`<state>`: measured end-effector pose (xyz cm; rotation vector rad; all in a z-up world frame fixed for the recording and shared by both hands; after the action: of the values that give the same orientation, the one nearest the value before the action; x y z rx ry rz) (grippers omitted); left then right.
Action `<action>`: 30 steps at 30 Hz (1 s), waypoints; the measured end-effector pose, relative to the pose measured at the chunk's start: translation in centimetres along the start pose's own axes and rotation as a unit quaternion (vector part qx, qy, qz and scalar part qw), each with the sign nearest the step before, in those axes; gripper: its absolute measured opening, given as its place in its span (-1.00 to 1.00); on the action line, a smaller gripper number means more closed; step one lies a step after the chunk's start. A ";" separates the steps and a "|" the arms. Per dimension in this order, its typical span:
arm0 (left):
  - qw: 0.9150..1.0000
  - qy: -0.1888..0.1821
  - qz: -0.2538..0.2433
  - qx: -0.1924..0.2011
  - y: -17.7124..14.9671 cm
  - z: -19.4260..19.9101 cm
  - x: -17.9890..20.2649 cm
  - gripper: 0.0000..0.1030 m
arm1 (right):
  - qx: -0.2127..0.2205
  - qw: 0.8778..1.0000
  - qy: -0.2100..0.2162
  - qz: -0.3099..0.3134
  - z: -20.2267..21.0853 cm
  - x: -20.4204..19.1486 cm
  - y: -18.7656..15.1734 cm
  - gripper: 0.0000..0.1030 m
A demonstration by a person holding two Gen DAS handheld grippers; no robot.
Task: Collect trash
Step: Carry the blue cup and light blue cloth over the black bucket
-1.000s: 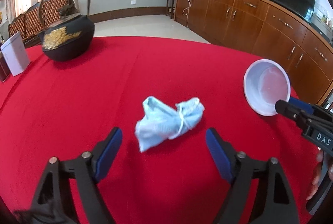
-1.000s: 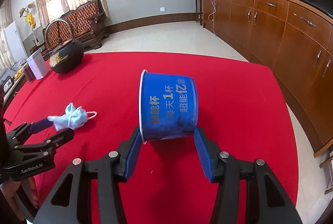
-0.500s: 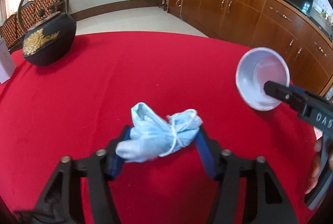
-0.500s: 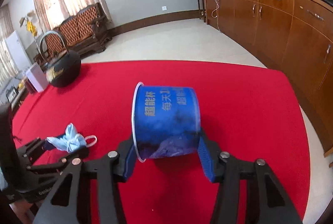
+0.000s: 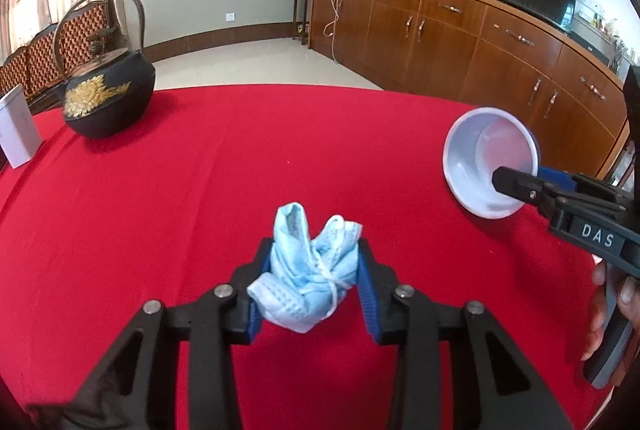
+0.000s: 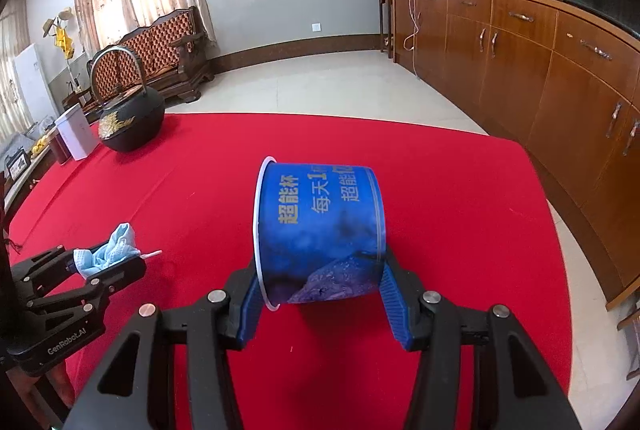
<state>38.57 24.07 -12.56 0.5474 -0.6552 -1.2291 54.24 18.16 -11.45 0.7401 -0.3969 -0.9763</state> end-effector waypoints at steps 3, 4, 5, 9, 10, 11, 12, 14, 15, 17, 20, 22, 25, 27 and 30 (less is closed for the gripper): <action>1.000 0.001 -0.003 0.001 -0.4 0.9 0.4 -0.22 | 0.003 1.000 -0.003 0.005 1.4 0.1 -0.6 0.05; 1.000 0.000 -0.004 0.002 -0.3 1.1 0.5 -0.22 | 0.004 1.000 -0.003 0.006 2.0 0.1 -0.9 0.05; 1.000 0.000 -0.003 0.003 -0.4 1.5 0.6 -0.22 | 0.005 1.000 -0.003 0.005 2.3 0.1 -1.0 0.05; 1.000 -0.003 0.001 0.005 -1.0 2.7 1.2 -0.22 | 0.009 1.000 -0.006 0.001 4.4 0.3 -1.7 0.05; 1.000 0.000 -0.001 0.005 -1.2 3.0 1.4 -0.22 | 0.010 1.000 -0.007 0.001 5.0 0.4 -2.0 0.05; 1.000 0.002 -0.002 0.007 -1.3 3.3 1.5 -0.22 | 0.010 1.000 -0.008 0.000 5.4 0.5 -2.3 0.05; 1.000 0.000 0.000 0.007 -1.4 3.5 1.7 -0.22 | 0.009 1.000 -0.009 0.000 6.0 0.5 -2.5 0.05; 1.000 0.000 -0.001 0.007 -1.9 4.2 2.1 -0.22 | 0.011 1.000 -0.012 0.001 7.3 0.6 -3.3 0.05; 1.000 -0.002 0.000 0.008 -2.2 4.6 2.2 -0.22 | 0.011 1.000 -0.012 0.000 7.7 0.7 -3.5 0.05; 1.000 -0.003 -0.001 0.007 -2.7 5.3 2.6 -0.22 | 0.012 1.000 -0.013 -0.002 8.8 0.6 -4.2 0.05; 1.000 -0.006 -0.002 0.008 -3.6 6.5 3.2 -0.22 | 0.012 1.000 -0.014 -0.008 10.3 0.9 -5.3 0.05; 1.000 -0.008 -0.004 0.010 -4.2 7.4 3.6 -0.22 | 0.013 1.000 -0.016 -0.011 11.5 1.1 -6.2 0.05; 1.000 -0.009 -0.009 0.013 -5.1 8.7 4.2 -0.22 | 0.015 1.000 -0.018 -0.016 13.1 1.4 -7.3 0.05; 1.000 -0.011 -0.011 0.017 -5.5 9.5 4.5 -0.22 | 0.016 0.999 -0.020 -0.019 14.2 1.5 -8.0 0.05; 1.000 -0.015 -0.011 0.020 -6.1 10.5 5.1 -0.22 | 0.020 0.999 -0.028 -0.022 15.9 2.1 -9.2 0.05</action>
<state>27.95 17.29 -8.64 0.5716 -0.7030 -1.2492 40.07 7.06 -7.07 0.7619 -0.4517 -1.0344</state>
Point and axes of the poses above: each gripper's, at about its wrist camera, not at the fingertips, and z roughly against the way its jaws point, x to its right, y to its top, the point moved 10 cm from there along -z, roughly the way its jaws point, and after that the axes turned 5 degrees about -y, right-handed, at the moved point
